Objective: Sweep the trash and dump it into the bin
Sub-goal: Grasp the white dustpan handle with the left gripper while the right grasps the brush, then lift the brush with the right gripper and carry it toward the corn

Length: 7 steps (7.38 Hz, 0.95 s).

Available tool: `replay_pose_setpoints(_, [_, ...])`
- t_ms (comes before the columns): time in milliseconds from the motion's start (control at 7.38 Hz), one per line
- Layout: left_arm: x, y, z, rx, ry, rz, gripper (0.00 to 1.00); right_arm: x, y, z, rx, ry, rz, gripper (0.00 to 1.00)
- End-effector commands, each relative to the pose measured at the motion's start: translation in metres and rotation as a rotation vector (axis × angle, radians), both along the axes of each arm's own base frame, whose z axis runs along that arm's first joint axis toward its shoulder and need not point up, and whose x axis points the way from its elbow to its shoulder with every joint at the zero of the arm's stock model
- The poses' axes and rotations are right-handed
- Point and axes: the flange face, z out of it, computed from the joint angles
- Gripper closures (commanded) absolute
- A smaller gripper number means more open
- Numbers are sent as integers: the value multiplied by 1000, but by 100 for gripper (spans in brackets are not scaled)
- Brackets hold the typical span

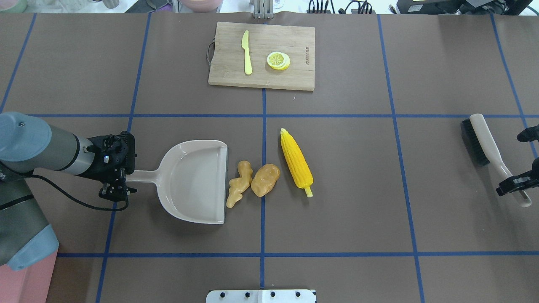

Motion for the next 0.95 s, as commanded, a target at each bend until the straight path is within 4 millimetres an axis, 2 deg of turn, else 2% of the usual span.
replay_pose_setpoints(0, [2, 1, 3, -5, -5, 3, 2, 4, 6, 6, -10, 9, 0, 100])
replay_pose_setpoints(136, [3, 0, 8, -10, -12, 3, 2, 4, 3, 2, 9, 8, -3, 100])
replay_pose_setpoints(271, [4, 0, 9, -12, -13, 6, 2, 6, 1, -15, 20, -19, -3, 100])
replay_pose_setpoints(407, [4, 0, 8, -11, -11, 6, 3, 15, -9, -48, -8, -21, 26, 100])
replay_pose_setpoints(678, [4, 0, 8, -31, 1, -13, 2, -2, -67, -172, -5, -5, 55, 100])
replay_pose_setpoints(813, [2, 1, 12, -26, 10, -12, 2, -19, -79, -231, 5, -8, 37, 100])
